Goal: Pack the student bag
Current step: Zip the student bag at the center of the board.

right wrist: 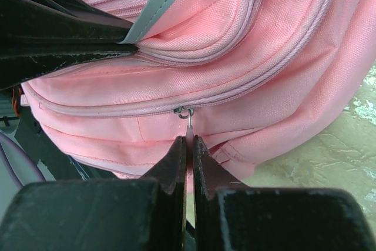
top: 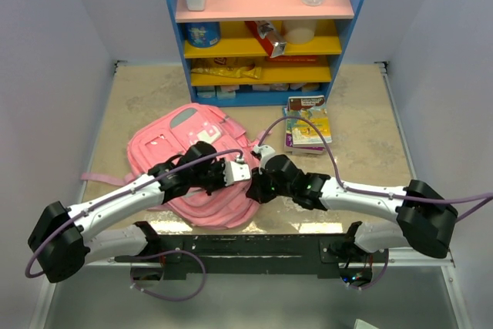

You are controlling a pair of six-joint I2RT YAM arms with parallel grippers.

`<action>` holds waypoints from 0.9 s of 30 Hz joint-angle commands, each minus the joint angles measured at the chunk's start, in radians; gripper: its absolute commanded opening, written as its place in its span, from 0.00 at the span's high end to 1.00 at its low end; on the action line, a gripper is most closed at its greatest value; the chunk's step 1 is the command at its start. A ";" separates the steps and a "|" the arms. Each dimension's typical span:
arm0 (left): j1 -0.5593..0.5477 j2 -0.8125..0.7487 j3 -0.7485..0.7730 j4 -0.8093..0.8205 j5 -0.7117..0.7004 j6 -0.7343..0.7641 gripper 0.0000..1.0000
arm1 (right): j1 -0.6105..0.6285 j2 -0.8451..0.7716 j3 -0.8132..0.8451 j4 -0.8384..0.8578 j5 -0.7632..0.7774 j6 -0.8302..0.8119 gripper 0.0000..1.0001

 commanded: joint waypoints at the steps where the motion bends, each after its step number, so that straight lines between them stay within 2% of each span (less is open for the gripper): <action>1: -0.024 -0.029 0.024 -0.161 0.120 0.088 1.00 | -0.017 -0.027 0.056 -0.075 0.113 -0.040 1.00; 7: -0.024 -0.072 0.057 -0.362 0.258 0.264 1.00 | -0.073 0.041 0.109 -0.091 0.124 -0.107 1.00; 12: -0.024 -0.075 0.085 -0.480 0.298 0.359 1.00 | -0.129 0.058 0.141 -0.094 0.112 -0.170 1.00; 20: -0.024 -0.071 0.117 -0.572 0.370 0.454 1.00 | -0.203 0.152 0.269 -0.049 0.054 -0.280 1.00; 27: -0.029 -0.040 0.154 -0.656 0.427 0.530 1.00 | -0.211 0.350 0.472 -0.060 0.020 -0.372 1.00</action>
